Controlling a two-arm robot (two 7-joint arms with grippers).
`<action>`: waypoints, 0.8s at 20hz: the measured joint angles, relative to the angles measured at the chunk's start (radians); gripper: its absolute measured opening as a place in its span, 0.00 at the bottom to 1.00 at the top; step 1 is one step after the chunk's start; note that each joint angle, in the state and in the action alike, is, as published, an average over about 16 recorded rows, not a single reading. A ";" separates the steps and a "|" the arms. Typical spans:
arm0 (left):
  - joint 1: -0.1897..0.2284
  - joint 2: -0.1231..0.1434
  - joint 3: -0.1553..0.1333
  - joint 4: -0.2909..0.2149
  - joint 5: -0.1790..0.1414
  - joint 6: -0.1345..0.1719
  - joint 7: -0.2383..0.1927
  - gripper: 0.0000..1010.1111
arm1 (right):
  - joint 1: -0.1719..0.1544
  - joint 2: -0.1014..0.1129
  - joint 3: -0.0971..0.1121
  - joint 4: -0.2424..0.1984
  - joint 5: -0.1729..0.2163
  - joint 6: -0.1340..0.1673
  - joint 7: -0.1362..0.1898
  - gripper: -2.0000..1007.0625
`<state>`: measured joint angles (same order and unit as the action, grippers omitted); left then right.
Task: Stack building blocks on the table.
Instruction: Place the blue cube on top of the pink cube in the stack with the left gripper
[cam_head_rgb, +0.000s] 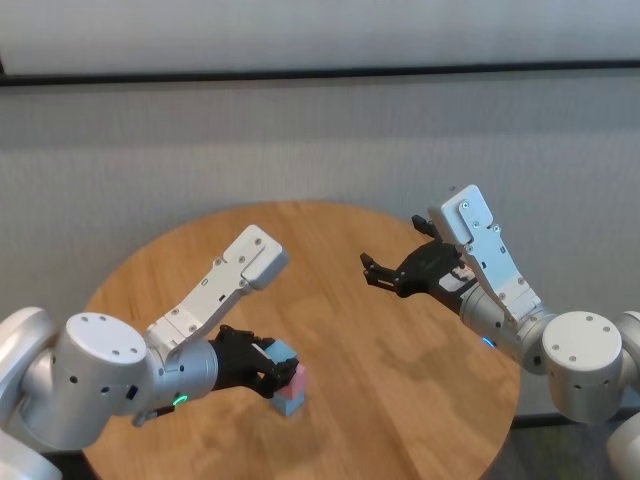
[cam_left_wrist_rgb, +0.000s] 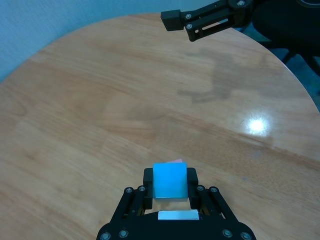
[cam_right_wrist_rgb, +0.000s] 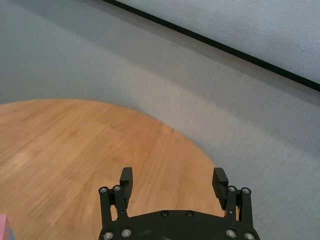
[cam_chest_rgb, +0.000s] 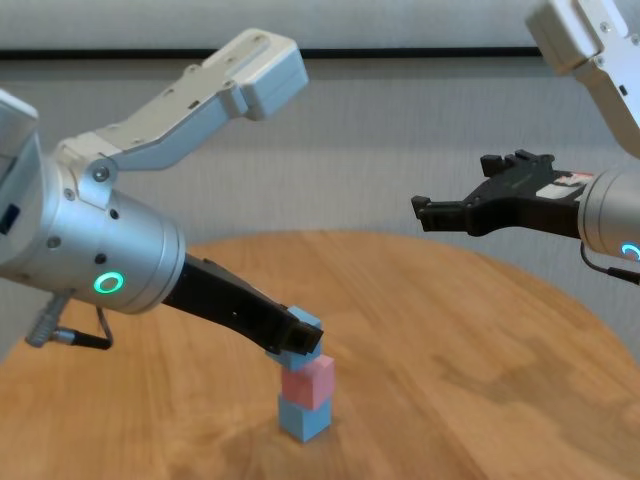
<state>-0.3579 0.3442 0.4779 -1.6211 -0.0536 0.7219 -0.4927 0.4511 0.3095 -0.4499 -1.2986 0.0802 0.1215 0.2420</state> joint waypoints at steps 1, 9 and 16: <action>-0.005 0.001 0.003 0.004 0.001 -0.001 -0.003 0.40 | 0.000 0.000 0.000 0.000 0.000 0.000 0.000 0.99; -0.032 0.002 0.023 0.033 0.005 -0.009 -0.017 0.40 | 0.000 0.000 0.000 0.000 0.000 0.000 0.000 0.99; -0.041 0.000 0.030 0.046 0.002 -0.011 -0.021 0.40 | 0.000 0.000 0.000 0.000 0.000 0.000 0.000 0.99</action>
<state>-0.3993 0.3446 0.5076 -1.5755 -0.0516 0.7105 -0.5134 0.4511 0.3095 -0.4499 -1.2986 0.0802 0.1215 0.2420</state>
